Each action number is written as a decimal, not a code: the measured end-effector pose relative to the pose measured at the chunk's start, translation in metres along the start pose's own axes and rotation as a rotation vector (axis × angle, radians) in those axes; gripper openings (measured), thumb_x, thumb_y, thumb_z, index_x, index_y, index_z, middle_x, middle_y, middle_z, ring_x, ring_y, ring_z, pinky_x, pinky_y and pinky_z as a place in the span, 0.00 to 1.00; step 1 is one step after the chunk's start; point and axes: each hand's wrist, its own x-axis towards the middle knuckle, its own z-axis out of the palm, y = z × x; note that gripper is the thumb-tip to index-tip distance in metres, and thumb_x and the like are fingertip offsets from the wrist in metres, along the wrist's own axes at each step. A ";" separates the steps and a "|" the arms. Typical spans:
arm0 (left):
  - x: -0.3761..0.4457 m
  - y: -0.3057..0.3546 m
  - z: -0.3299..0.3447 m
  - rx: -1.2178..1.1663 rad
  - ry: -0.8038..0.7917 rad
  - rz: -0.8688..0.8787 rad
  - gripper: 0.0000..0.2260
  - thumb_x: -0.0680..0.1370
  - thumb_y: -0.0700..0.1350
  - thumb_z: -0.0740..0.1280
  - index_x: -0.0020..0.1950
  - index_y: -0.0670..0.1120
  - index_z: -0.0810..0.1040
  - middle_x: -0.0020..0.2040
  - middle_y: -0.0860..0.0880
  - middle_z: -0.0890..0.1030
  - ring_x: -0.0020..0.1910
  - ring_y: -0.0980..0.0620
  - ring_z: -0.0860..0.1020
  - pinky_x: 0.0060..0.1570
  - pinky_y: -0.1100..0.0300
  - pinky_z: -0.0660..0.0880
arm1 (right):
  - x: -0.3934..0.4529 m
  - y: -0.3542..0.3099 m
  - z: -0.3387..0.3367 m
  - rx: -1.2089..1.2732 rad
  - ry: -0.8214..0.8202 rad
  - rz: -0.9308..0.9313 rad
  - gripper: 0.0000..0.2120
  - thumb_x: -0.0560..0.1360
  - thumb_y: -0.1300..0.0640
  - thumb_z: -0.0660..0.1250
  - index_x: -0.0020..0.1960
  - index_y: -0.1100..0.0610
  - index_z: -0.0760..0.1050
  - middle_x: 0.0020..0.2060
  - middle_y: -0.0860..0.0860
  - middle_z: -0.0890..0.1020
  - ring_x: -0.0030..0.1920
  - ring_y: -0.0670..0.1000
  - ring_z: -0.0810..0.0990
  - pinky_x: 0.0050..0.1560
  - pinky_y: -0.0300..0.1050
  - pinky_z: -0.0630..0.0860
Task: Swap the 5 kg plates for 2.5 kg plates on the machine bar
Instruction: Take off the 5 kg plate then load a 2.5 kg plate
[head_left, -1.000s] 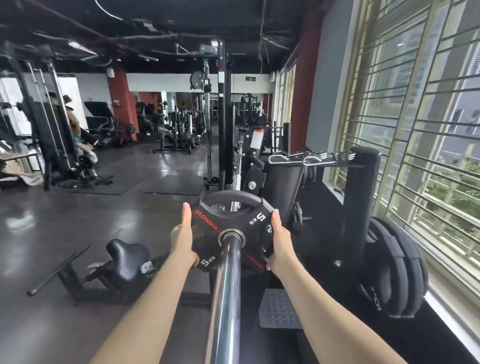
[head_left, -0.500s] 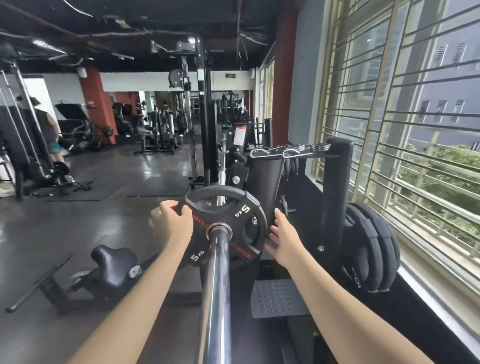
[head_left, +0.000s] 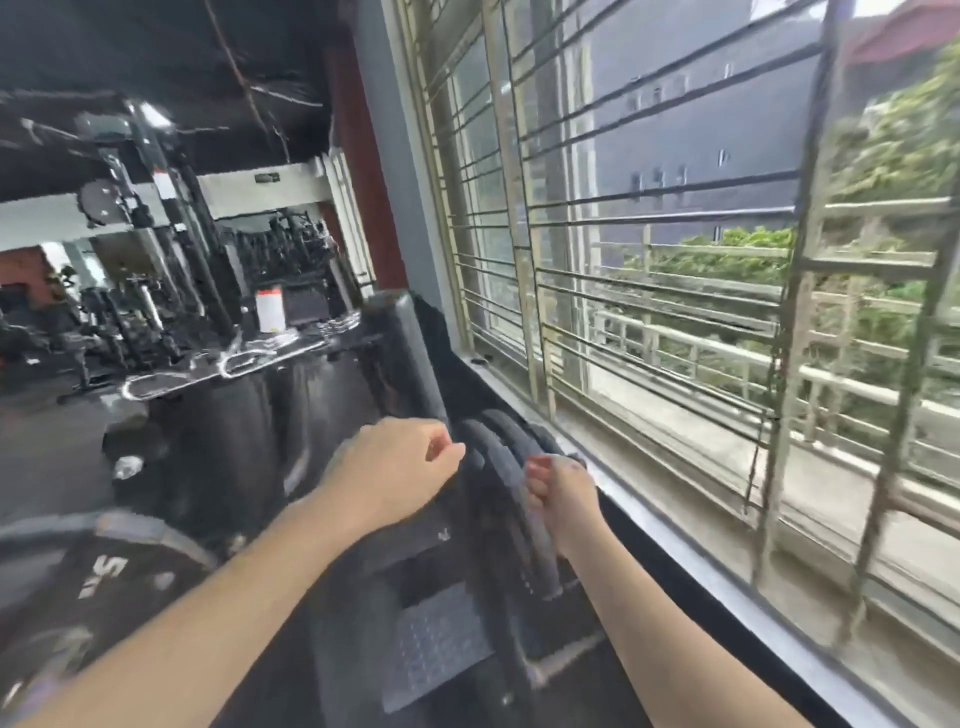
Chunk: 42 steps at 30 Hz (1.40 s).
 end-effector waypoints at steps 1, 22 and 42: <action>0.022 0.021 0.011 0.045 0.018 0.018 0.14 0.81 0.62 0.57 0.45 0.55 0.75 0.49 0.52 0.83 0.50 0.44 0.80 0.49 0.53 0.76 | 0.020 -0.008 -0.017 0.020 0.023 -0.003 0.08 0.81 0.64 0.59 0.50 0.63 0.76 0.35 0.56 0.79 0.27 0.49 0.78 0.27 0.39 0.71; 0.275 0.106 0.201 0.310 -0.381 -0.366 0.24 0.82 0.59 0.54 0.71 0.45 0.69 0.68 0.43 0.78 0.69 0.43 0.73 0.65 0.52 0.63 | 0.211 -0.014 -0.097 0.061 0.067 0.903 0.32 0.79 0.33 0.56 0.66 0.60 0.72 0.76 0.59 0.64 0.76 0.62 0.62 0.76 0.65 0.51; 0.311 0.150 0.232 -0.165 -0.256 -0.315 0.22 0.79 0.43 0.63 0.74 0.48 0.67 0.72 0.46 0.73 0.69 0.40 0.73 0.62 0.49 0.71 | 0.277 -0.007 -0.128 -0.140 0.182 0.930 0.19 0.80 0.48 0.63 0.55 0.66 0.74 0.50 0.56 0.80 0.55 0.55 0.79 0.59 0.52 0.74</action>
